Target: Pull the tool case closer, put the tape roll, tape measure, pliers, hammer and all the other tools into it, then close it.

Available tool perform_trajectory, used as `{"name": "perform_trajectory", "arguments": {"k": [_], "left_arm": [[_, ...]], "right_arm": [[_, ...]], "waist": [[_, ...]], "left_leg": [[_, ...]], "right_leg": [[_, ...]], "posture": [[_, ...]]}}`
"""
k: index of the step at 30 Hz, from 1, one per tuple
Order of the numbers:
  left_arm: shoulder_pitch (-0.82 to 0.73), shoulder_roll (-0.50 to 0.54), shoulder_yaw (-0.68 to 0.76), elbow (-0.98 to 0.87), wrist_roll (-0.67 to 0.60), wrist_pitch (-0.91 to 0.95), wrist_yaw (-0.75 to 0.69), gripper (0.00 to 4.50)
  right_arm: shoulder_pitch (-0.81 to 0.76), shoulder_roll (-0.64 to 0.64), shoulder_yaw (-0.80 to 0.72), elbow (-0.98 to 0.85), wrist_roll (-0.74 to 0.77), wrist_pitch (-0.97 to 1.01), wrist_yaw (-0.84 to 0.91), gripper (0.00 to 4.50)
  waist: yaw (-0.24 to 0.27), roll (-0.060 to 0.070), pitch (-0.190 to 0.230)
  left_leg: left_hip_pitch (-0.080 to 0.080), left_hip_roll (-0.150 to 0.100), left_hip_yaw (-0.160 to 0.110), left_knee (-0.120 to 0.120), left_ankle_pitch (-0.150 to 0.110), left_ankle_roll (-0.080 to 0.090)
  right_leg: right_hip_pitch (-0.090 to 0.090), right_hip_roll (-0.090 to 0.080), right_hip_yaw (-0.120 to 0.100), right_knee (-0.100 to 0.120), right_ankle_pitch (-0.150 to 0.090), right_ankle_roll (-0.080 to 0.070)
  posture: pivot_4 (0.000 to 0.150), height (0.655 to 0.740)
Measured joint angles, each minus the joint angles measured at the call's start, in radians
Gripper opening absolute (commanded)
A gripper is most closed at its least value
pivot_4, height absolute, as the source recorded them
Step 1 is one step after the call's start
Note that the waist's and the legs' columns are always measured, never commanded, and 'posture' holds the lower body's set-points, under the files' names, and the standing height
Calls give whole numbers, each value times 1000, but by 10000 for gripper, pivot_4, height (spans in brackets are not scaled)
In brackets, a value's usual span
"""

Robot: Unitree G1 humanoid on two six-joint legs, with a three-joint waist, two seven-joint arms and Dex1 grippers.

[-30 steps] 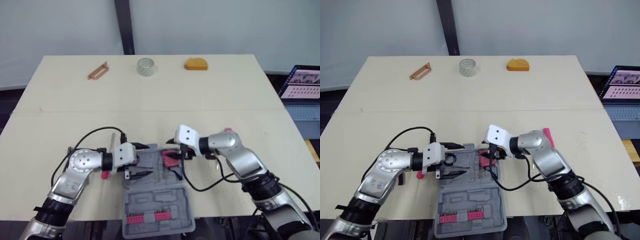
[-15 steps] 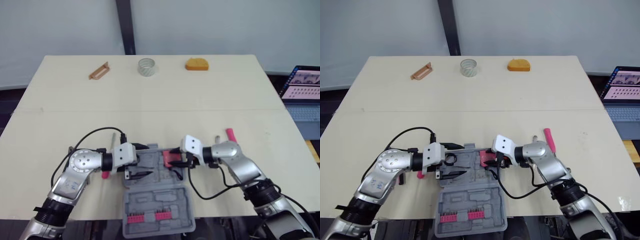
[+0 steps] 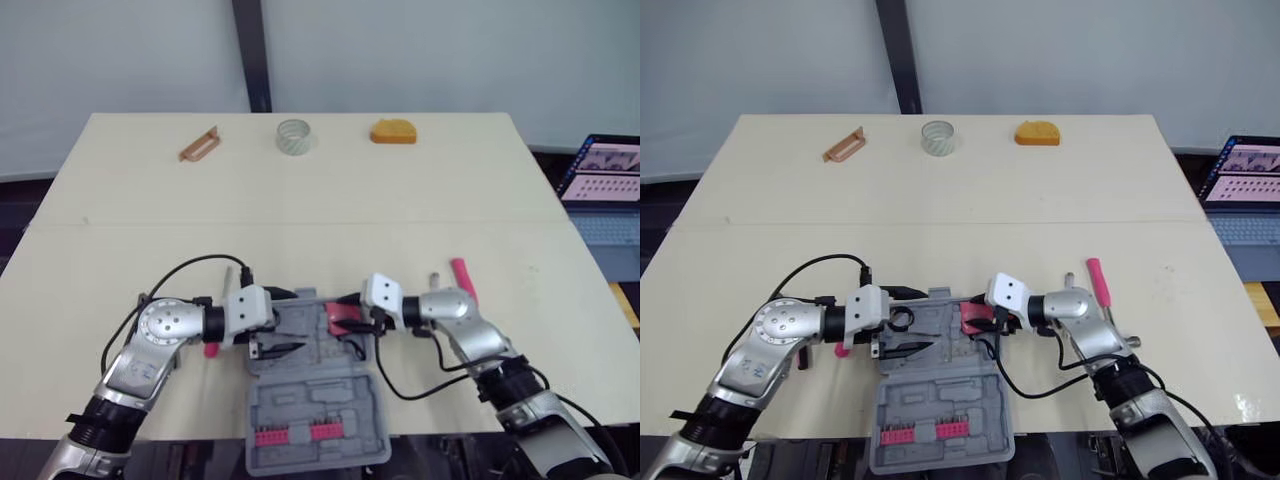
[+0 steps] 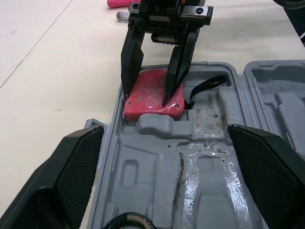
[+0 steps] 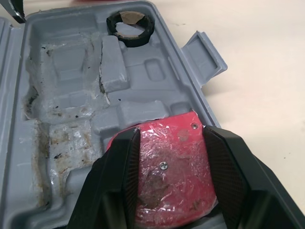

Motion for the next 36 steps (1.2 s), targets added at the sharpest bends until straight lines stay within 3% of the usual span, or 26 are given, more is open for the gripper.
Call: {"name": "perform_trajectory", "arguments": {"k": [3, 6, 13, 20, 23, 26, 31, 36], "left_arm": [[2, 2, 2, -1, 0, 1, 0, 45000], [5, 7, 4, -4, -1, 2, -1, 45000], [5, 13, 7, -5, -3, 9, -7, 45000], [12, 14, 94, -47, -112, 134, 10, 45000], [70, 46, 176, -82, -161, 207, 26, 45000], [152, 72, 260, -95, -192, 255, 43, 45000], [336, 166, 536, -18, -210, 272, 58, 45000], [441, 204, 736, 106, -208, 216, 51, 45000]], "right_arm": [[8, 6, -1, 32, 0, -60, -10, 22044], [14, 17, -2, 72, 0, -115, -19, 22044], [13, 28, -11, 100, 8, -139, -7, 22044], [74, -19, -92, -123, 157, 155, 30, 22044], [87, -93, -188, -289, 255, 311, 23, 29639], [121, -168, -296, -384, 302, 380, 6, 43926], [315, -319, -481, -353, 312, 392, -2, 44595], [406, -383, -647, -228, 319, 352, -8, 44595]], "waist": [[0, 0, -1], [0, 0, -2], [0, 0, -9], [3, 6, -3], [-1, 10, 0], [2, 10, 0], [6, 7, 2], [3, 6, 3]], "left_leg": [[3, 0, 0, -1, 0, 0], [16, 0, 0, -8, -1, -1], [17, 1, 0, -10, -1, -1], [11, 1, 0, -11, -1, -1], [12, 1, 0, -12, -1, -1], [12, 1, 0, -14, -1, -2], [10, 1, 2, -14, -2, -1], [12, 1, 3, -14, -3, -1]], "right_leg": [[4, 0, 0, -2, 0, 0], [16, 0, -1, -7, 0, 0], [16, 0, -1, -8, 0, 0], [11, 0, -1, -9, 0, 0], [11, 0, -1, -9, 0, 0], [11, 0, -2, -11, 0, 0], [11, 0, -2, -16, 0, 0], [11, 0, -1, -17, 0, 0]], "posture": [[1500, 7400], [1500, 7400], [1500, 7400], [1500, 7400], [1500, 7400], [1500, 7400], [1500, 7400], [1500, 7400]]}}
